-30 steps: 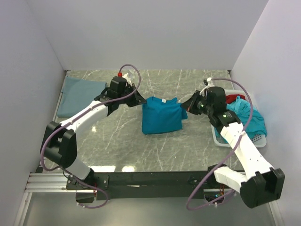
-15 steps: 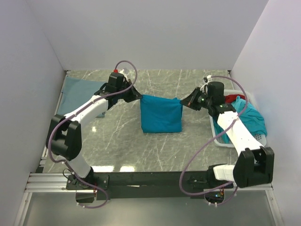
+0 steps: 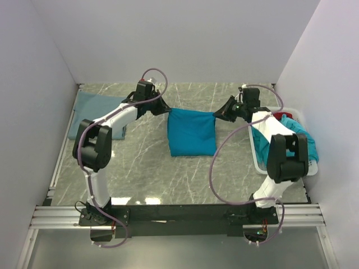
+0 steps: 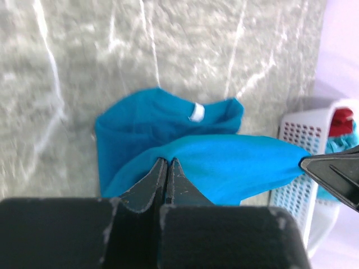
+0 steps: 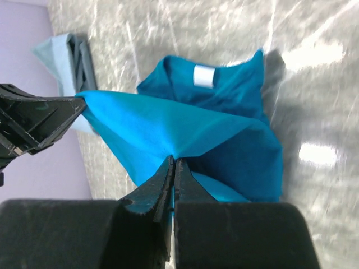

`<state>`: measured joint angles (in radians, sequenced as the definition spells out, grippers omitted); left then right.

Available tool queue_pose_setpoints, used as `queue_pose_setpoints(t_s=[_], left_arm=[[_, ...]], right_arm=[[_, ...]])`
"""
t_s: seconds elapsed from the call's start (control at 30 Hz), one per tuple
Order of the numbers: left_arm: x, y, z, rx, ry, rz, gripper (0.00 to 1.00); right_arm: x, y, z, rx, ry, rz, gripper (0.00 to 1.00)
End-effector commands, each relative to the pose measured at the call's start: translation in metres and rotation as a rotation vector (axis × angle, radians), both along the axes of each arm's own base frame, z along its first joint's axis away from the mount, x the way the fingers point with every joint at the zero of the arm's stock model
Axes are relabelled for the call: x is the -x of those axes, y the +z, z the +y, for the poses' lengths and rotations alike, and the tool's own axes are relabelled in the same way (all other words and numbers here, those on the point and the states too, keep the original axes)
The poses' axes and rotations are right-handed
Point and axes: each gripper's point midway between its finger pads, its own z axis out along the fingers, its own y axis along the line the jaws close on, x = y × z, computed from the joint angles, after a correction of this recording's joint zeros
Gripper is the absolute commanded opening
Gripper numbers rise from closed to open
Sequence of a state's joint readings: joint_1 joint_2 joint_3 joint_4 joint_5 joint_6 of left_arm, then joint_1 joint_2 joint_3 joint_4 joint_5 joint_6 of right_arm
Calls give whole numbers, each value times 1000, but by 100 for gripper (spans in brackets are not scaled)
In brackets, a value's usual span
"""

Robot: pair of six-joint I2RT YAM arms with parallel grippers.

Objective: Fold and stack the t-shirts
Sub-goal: Fold the tshirt

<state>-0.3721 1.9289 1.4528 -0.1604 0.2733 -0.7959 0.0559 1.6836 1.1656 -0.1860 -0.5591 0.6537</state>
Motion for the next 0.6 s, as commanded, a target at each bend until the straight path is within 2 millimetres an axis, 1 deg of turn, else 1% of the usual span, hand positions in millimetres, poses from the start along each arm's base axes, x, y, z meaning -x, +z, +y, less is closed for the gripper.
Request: queue_pose_setpoints(t_s=[0.0, 0.03, 0.13, 0.2, 0.23, 0.27, 0.3, 0.33, 0.37, 0.4, 0.43, 0.47, 0.5, 0.53, 0.57], left_arm=[[-29, 15, 1, 6, -12, -81, 0], [-35, 12, 0, -2, -4, -81, 0], [-45, 4, 5, -15, 32, -86, 0], [-55, -1, 12, -30, 66, -95, 1], [-58, -13, 13, -41, 73, -76, 0], [-65, -11, 13, -41, 79, -82, 1], [-69, -15, 18, -42, 85, -67, 4], [-75, -21, 16, -37, 79, -64, 9], [-78, -22, 15, -29, 69, -63, 30], [-79, -24, 14, -21, 58, -62, 36], [-84, -24, 13, -25, 56, -65, 41], [-85, -24, 12, -30, 48, -64, 54], [-86, -24, 14, -46, 46, -64, 64], [-88, -23, 14, -54, 44, -62, 66], [-87, -19, 14, -60, 42, -57, 75]], right_arm=[[-29, 7, -5, 16, -15, -52, 0], [-35, 5, -6, 22, -20, -54, 0], [-55, 2, -6, 29, -15, -66, 0], [-67, -3, -5, 25, -12, -67, 0], [-71, -7, -5, 29, -12, -62, 0], [-75, -11, -6, 32, -19, -51, 0], [-80, -19, -7, 43, -21, -26, 0], [-83, -22, -7, 47, -23, -18, 3], [-86, -31, -8, 51, -24, -1, 8], [-91, -27, -7, 53, -19, -9, 13], [-93, -28, -7, 56, -11, -11, 28], [-96, -33, -7, 60, -6, -3, 44], [-103, -23, -5, 61, 9, -21, 59], [-105, -21, -5, 65, 20, -28, 74], [-108, -18, -5, 66, 25, -32, 77]])
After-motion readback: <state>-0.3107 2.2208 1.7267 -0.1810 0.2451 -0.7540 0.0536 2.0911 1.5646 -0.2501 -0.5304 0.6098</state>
